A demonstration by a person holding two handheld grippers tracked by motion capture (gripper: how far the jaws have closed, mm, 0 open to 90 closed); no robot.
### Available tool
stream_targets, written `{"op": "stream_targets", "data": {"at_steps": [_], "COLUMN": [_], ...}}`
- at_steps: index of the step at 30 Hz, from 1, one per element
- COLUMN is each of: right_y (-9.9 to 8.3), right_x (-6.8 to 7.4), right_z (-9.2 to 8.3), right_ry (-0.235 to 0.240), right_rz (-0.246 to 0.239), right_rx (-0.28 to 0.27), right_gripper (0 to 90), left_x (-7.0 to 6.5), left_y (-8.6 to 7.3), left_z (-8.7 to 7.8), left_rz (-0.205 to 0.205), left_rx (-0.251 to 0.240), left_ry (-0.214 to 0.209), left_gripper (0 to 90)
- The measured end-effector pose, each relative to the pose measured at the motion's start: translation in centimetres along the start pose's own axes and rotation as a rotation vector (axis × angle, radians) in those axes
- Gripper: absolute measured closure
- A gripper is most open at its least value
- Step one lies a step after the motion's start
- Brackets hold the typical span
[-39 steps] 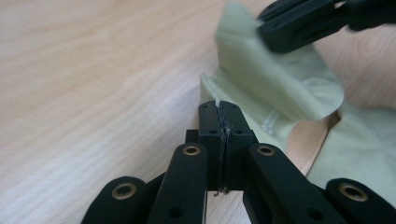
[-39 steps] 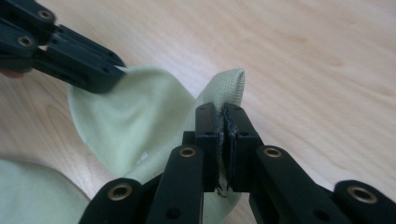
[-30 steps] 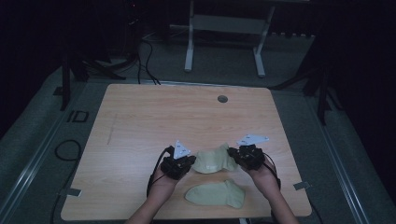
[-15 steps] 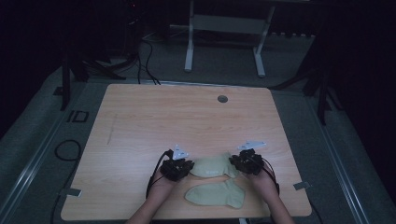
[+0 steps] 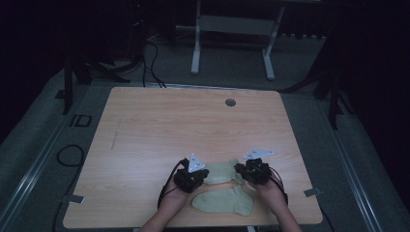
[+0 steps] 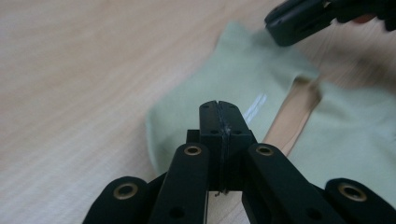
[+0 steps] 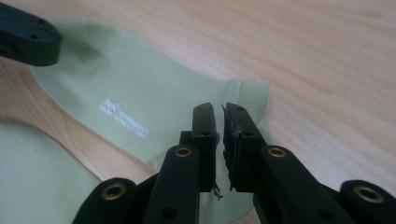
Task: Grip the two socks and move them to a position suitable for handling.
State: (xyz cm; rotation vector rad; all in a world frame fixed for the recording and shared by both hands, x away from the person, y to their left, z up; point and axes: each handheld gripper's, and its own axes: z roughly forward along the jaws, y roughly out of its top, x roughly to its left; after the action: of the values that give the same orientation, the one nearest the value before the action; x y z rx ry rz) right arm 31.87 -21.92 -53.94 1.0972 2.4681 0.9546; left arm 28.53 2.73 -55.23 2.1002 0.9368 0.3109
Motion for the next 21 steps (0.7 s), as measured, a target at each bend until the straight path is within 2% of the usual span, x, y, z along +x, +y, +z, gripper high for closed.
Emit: {"op": "stream_targets", "data": {"at_steps": [4,6,8,12,21], "right_y": [-1.0,-1.3,-1.4,-1.6,-2.5], "right_x": [-0.2,-0.4,-0.6,-0.8,-2.2], "right_z": [0.9,0.8,0.7,0.6,-0.2], "right_ry": [-0.01,-0.001,-0.004,-0.002,-0.022], "right_rz": [-0.007,-0.001,-0.005,-0.001,0.045], "right_rx": [0.042,0.027,0.027,0.023,0.005], "right_gripper": [81.5,81.7,81.7,81.4,80.5], "left_x": [0.7,1.1,1.3,1.5,0.8], "left_y": [-0.6,-0.7,-0.6,-0.3,-0.5], "left_z": [1.1,1.3,1.3,1.5,1.5], "left_rz": [0.0,-0.018,-0.012,-0.016,-0.011], "left_rx": [0.055,0.049,0.05,0.056,0.053], "left_ry": [0.011,-0.001,0.012,0.01,-0.008], "left_gripper": [89.2,89.2,89.2,89.2,89.1]}}
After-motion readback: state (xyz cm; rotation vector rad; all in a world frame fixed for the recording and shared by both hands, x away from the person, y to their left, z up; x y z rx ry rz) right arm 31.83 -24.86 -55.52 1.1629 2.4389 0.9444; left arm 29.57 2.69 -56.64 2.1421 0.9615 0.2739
